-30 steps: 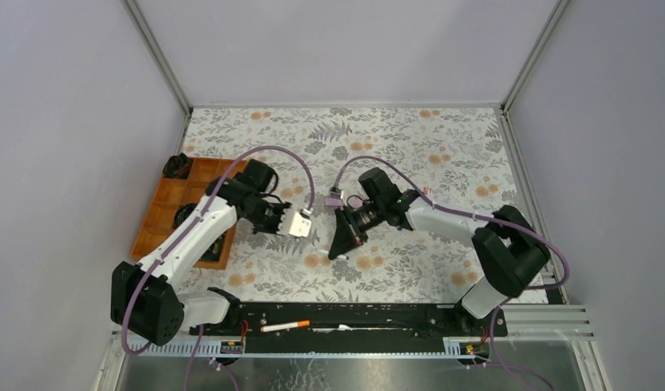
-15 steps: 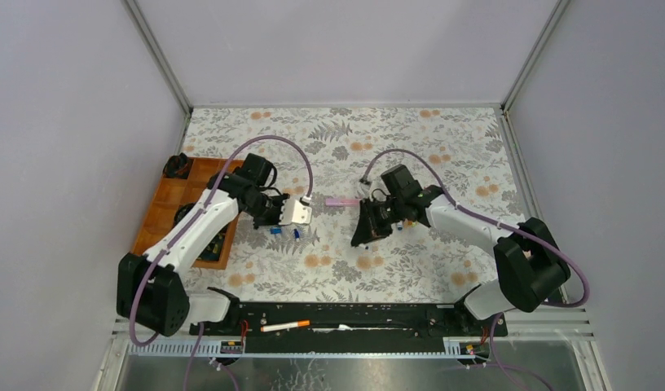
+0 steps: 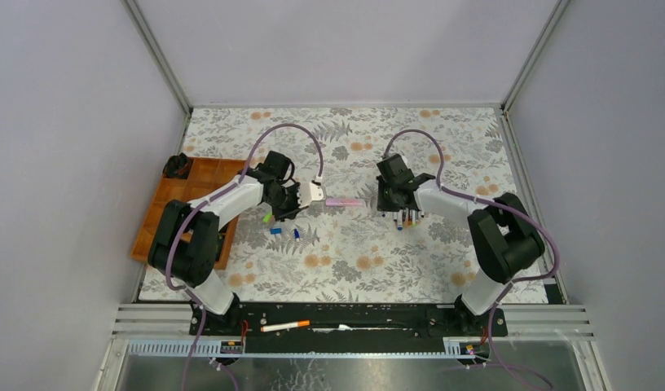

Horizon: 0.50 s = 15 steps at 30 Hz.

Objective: Open the pen caps

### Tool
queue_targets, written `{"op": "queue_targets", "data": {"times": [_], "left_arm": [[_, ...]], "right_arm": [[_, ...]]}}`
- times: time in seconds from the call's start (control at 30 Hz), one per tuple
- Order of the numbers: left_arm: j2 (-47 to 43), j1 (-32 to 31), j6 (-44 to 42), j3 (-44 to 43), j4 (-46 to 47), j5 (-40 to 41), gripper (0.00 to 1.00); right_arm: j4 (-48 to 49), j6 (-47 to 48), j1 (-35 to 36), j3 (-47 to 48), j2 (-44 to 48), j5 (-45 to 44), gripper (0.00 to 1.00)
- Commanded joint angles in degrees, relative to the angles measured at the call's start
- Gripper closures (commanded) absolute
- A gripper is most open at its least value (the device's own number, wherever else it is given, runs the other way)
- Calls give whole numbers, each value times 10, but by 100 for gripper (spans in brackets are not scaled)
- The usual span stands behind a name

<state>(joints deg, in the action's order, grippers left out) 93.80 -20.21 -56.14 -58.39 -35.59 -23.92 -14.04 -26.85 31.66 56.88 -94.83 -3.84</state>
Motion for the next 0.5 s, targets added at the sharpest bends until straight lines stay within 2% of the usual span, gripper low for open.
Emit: {"op": "queue_targets", "data": {"times": [0.0,0.13,0.23,0.47], "left_arm": [[2,-2,21,31,66,19,93],[7,-2,17,40,66,24,85],[5,-2,15,46,66,24,73],[-14,-2,17,40,47,7,58]], "right_arm": [[40,6,-5,45,-48,-83,100],[50,16,-7,62,-84,-104,99],[44,21,-7,71,-107,-114,95],[36,31,-7,54,-131,-155,72]]}}
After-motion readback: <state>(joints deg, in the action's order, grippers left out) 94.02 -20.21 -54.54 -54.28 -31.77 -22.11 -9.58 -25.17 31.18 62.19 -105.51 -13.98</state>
